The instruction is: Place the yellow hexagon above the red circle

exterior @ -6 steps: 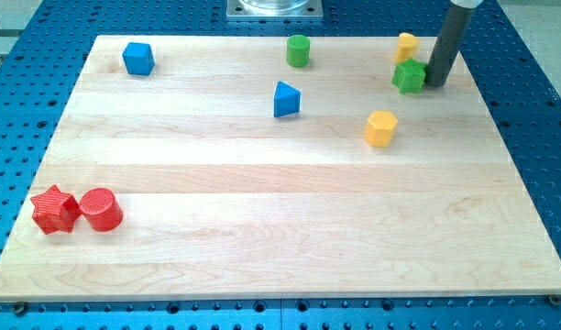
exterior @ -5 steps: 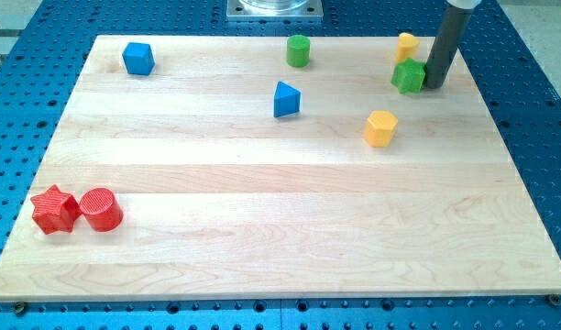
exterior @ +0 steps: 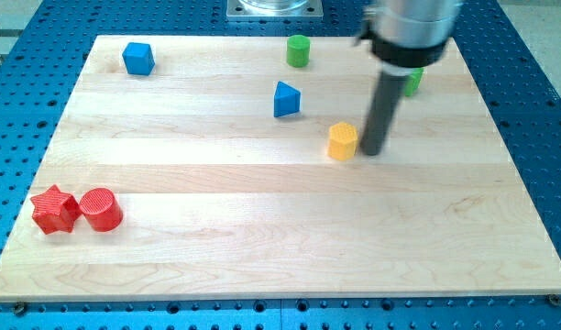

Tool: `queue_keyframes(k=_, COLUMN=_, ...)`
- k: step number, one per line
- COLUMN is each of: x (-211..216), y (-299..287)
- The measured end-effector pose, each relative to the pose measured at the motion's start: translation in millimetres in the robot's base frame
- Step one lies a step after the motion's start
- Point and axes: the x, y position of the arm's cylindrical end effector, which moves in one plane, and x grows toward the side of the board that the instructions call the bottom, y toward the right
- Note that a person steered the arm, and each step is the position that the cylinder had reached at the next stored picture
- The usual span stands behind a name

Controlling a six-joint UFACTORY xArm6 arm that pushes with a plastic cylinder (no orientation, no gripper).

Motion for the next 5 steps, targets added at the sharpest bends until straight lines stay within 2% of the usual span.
queue_keyframes(k=1, x=4.2, y=-144.8)
queue_keyframes(k=2, x=2.7, y=-189.0)
queue_keyframes(k=3, x=2.7, y=-293.9)
queue_keyframes(k=4, x=2.7, y=-298.6)
queue_keyframes(k=5, x=-18.2, y=-254.4)
